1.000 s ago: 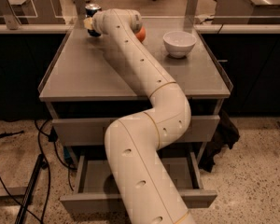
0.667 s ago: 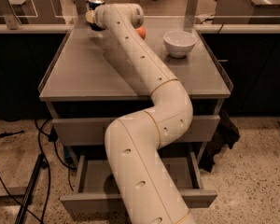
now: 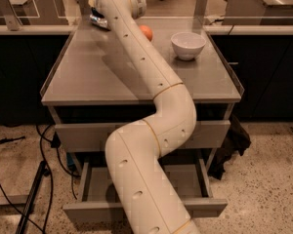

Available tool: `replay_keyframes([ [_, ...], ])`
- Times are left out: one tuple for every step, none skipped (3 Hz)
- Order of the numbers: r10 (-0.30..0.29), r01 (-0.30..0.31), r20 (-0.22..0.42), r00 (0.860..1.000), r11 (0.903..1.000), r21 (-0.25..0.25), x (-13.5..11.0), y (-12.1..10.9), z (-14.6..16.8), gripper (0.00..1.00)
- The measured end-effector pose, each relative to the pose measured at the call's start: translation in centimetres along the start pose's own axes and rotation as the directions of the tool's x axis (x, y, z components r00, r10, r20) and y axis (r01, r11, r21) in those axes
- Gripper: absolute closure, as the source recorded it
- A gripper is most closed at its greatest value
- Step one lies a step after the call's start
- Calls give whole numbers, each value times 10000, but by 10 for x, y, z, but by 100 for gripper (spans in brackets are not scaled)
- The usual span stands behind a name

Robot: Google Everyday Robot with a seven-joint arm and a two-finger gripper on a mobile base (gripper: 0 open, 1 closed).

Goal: Place pepsi can into middle drawer

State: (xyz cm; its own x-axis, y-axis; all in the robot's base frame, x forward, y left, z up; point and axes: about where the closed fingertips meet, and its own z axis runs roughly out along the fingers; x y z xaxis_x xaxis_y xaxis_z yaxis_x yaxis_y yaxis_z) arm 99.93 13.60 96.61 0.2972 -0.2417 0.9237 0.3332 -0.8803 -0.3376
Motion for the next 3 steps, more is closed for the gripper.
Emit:
replay_keyframes([
  [873,-866,-429,9953,9961,177,20,-10,-13,100],
  [874,-867,-428,9953,9961,177,20,-10,-13,100],
  [1571,-1574,-278,9872,9875,-72,21,-7,-18,100],
])
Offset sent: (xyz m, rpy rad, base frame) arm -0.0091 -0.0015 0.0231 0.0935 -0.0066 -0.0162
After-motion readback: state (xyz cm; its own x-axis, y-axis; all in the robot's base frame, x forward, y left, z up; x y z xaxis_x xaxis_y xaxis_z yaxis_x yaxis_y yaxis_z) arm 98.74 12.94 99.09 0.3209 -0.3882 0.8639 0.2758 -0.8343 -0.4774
